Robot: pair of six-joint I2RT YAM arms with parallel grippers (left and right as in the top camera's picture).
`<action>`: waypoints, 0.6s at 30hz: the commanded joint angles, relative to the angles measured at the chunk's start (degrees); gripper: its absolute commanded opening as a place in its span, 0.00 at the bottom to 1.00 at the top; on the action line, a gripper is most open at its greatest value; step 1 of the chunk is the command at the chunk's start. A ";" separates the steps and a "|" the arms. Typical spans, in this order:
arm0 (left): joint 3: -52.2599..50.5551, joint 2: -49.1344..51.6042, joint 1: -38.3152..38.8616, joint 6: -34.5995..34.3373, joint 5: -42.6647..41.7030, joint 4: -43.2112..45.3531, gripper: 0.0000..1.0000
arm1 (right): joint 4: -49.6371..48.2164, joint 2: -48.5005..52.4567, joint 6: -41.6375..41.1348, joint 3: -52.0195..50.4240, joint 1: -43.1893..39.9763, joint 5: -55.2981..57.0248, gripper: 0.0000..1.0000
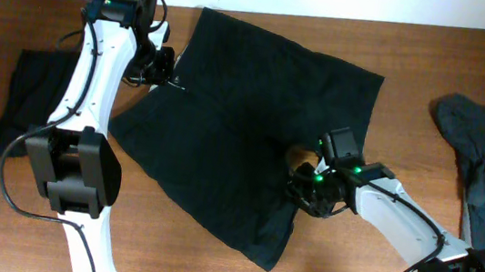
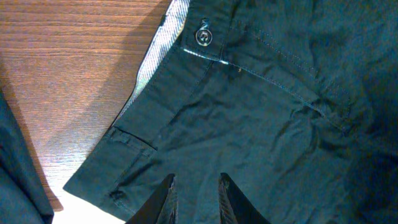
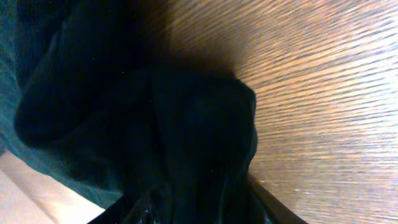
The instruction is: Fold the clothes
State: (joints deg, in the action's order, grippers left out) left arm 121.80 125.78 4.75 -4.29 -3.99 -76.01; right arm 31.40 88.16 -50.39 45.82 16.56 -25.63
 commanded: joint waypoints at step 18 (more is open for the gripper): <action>0.04 -0.13 0.09 -0.35 0.83 0.11 0.22 | -19.65 0.31 -3.98 -11.74 -6.16 -7.23 0.58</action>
State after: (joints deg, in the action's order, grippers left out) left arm 121.80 125.78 4.75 -4.29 -3.97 -76.01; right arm 16.01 88.16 -52.86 36.80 11.70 -29.61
